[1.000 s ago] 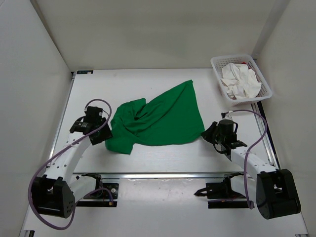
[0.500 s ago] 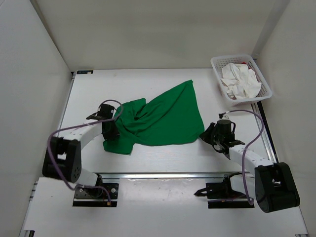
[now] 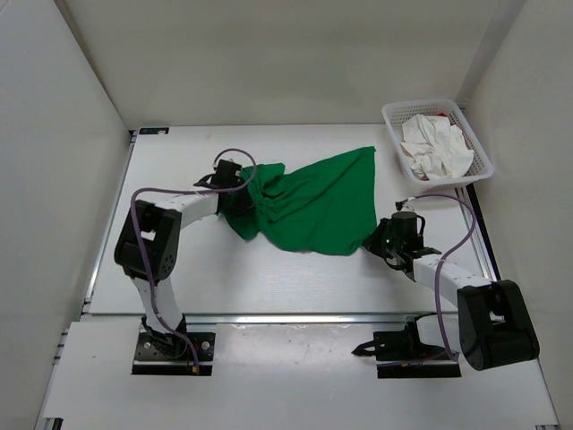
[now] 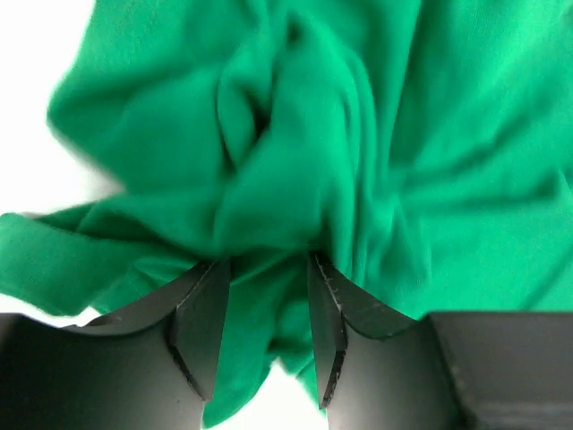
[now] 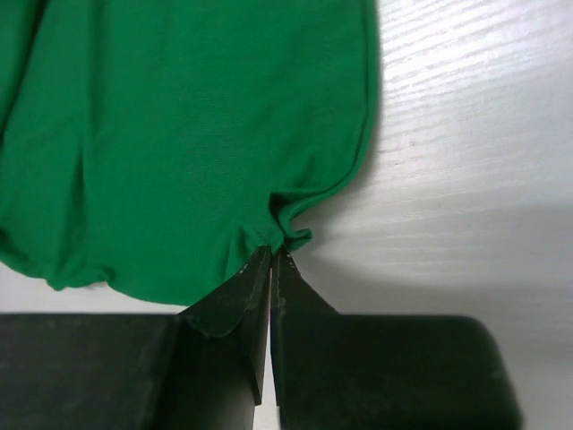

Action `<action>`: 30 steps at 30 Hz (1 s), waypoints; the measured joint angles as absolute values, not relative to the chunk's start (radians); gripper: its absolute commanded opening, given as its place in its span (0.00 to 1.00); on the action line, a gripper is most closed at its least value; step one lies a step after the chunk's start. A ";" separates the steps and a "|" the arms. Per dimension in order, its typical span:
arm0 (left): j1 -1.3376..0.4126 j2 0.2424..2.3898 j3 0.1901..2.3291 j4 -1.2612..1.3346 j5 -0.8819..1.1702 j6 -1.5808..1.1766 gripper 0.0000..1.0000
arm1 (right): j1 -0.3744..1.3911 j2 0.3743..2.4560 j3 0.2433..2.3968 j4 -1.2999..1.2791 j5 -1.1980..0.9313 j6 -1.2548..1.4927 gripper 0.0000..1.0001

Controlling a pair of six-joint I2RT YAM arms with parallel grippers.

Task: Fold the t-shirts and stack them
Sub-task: Flatten out the tshirt

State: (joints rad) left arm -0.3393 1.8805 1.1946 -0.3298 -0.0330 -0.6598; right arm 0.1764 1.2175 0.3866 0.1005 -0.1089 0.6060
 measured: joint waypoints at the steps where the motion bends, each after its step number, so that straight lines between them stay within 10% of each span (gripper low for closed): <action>1: -0.346 1.852 1.155 -0.299 -0.023 -0.664 0.51 | 0.176 1.217 0.387 0.105 -0.109 0.605 0.00; 13: -0.002 1.247 0.610 -0.193 0.020 -0.717 0.48 | 0.183 1.188 0.387 0.109 -0.113 0.601 0.00; 30: -0.020 1.607 0.727 -0.008 0.073 -0.817 0.46 | 0.215 1.149 0.387 0.102 -0.110 0.598 0.00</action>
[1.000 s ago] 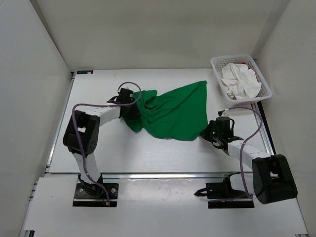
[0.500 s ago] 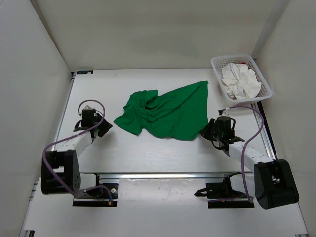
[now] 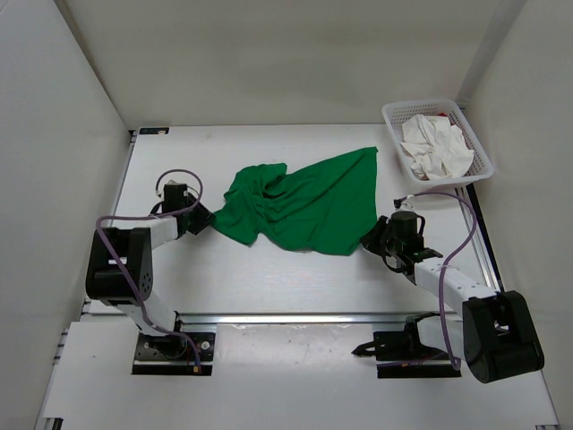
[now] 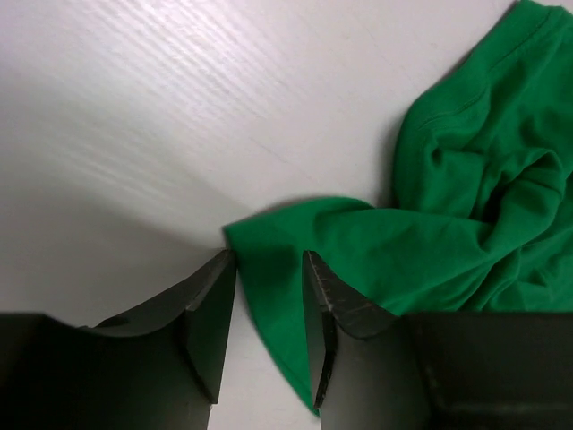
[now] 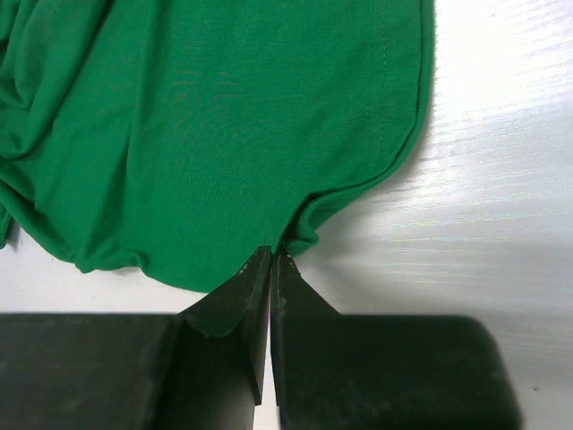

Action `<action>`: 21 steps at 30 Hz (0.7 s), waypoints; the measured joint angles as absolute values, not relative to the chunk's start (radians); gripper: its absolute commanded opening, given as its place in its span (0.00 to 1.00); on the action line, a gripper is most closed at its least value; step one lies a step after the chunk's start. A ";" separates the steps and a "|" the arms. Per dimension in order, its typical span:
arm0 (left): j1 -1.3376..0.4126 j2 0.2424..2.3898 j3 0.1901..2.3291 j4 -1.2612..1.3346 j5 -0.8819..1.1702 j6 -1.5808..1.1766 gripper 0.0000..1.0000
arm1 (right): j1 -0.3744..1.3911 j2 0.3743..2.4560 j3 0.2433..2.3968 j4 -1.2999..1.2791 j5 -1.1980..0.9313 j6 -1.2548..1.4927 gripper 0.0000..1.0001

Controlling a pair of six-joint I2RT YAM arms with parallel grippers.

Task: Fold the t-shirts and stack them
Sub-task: Flatten out the tshirt

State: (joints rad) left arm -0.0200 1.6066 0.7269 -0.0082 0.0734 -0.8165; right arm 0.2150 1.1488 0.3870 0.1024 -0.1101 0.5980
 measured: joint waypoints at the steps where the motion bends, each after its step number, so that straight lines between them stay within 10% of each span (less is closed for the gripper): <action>1: -0.027 1.617 0.735 -0.007 0.068 -0.817 0.44 | 0.215 1.149 0.387 0.102 -0.110 0.598 0.00; 12: -0.051 1.666 0.763 0.015 0.036 -0.827 0.02 | 0.208 1.149 0.381 0.104 -0.113 0.598 0.00; 21: -0.089 1.528 0.764 -0.105 0.014 -0.777 0.00 | 0.216 1.090 0.437 -0.044 -0.081 0.579 0.00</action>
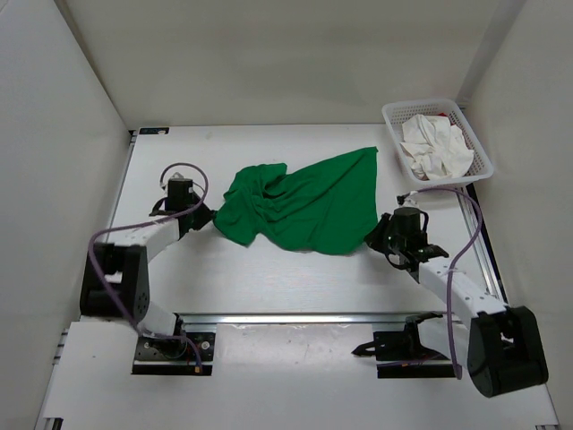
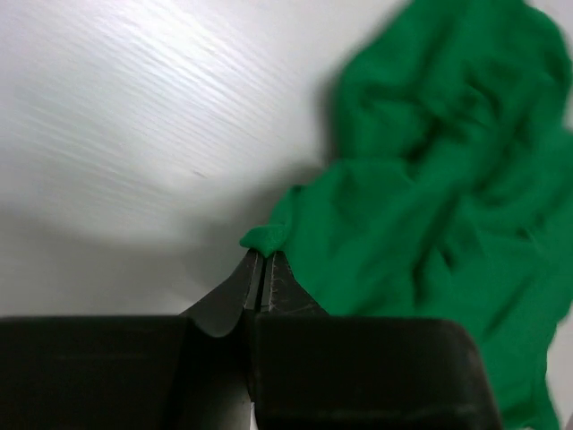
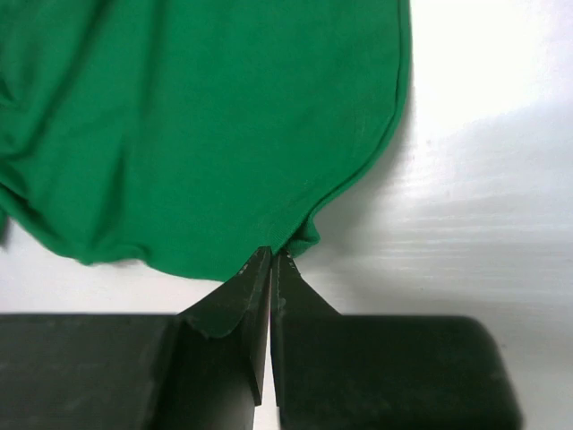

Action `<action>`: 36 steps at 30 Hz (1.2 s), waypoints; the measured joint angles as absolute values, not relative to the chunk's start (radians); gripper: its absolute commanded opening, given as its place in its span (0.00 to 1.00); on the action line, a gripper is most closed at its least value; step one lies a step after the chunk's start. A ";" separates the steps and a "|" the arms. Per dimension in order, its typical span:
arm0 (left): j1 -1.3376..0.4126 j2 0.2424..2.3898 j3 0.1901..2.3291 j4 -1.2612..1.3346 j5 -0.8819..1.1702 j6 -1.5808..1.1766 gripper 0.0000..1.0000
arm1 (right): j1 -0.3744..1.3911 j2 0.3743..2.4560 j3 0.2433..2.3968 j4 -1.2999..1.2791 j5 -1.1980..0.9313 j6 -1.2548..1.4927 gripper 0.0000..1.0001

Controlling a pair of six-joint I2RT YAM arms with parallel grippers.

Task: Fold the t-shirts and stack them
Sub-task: Flatten out the tshirt

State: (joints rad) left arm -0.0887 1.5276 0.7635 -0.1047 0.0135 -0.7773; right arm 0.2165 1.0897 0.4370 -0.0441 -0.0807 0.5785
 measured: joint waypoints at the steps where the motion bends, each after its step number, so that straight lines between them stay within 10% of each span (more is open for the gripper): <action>1: -0.107 1.482 0.764 -0.126 0.014 -0.764 0.00 | 0.221 1.059 0.462 -0.083 -0.063 0.575 0.00; 10: -0.139 1.060 1.036 -0.403 0.139 -0.672 0.00 | 0.385 0.868 0.994 -0.484 0.157 0.528 0.00; 19: 0.036 1.034 1.644 -0.582 0.236 -0.651 0.00 | 0.761 1.146 1.922 -0.789 0.492 0.395 0.00; 23: 0.031 1.078 1.841 -0.635 0.223 -0.643 0.00 | 0.630 1.309 2.218 -0.841 0.452 0.328 0.00; 28: 0.044 1.117 1.807 -0.615 0.201 -0.630 0.00 | 0.271 1.425 2.196 -0.830 0.203 0.297 0.00; 36: 0.018 1.478 1.522 -0.547 0.116 -0.629 0.00 | 0.204 1.821 2.170 -0.842 -0.044 0.254 0.00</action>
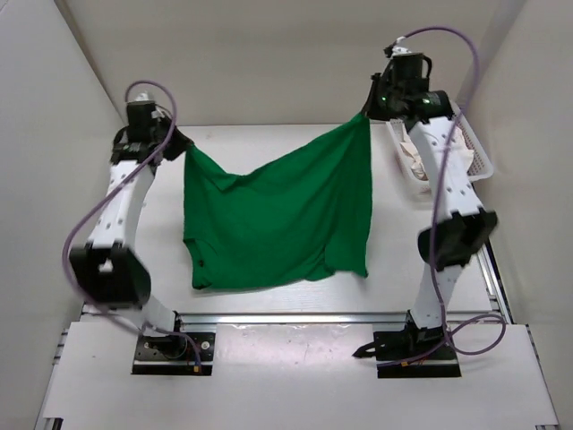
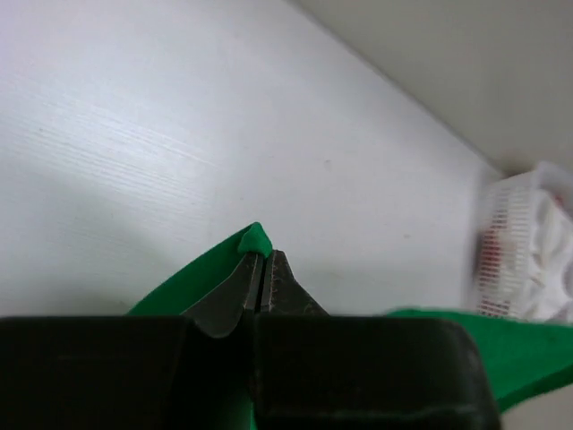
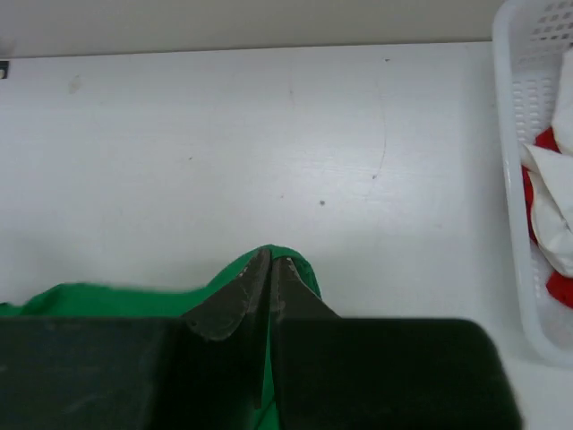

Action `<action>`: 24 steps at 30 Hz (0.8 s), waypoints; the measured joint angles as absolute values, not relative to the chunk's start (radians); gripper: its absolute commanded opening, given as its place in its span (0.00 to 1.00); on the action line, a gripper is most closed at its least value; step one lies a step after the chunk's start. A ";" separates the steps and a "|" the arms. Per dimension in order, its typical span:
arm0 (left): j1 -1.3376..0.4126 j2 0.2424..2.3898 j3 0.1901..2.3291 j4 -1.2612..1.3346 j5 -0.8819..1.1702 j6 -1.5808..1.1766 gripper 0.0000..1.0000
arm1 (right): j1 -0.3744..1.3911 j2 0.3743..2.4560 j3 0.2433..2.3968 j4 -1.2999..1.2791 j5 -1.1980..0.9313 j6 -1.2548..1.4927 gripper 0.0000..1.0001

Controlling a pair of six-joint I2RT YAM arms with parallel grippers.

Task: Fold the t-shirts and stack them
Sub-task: Flatten out the tshirt

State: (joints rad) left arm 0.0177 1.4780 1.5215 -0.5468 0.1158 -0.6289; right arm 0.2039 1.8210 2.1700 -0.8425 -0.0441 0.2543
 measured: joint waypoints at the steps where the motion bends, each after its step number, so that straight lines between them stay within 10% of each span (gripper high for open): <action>1: 0.007 1.561 1.542 -0.561 0.106 -0.630 0.00 | 0.193 1.904 2.234 -0.860 -0.065 0.250 0.00; 13: 0.064 1.878 2.303 -0.582 0.161 -0.743 0.00 | -0.019 1.943 2.400 -0.593 -0.273 0.370 0.00; 24: 0.094 1.570 2.072 -0.479 0.042 -0.686 0.00 | -0.063 1.645 2.079 -0.409 -0.373 0.336 0.00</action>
State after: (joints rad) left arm 0.0937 1.5696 2.0716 -0.4786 0.0422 -0.6861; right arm -0.0628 1.6455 2.0789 -0.4088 -0.3729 0.3355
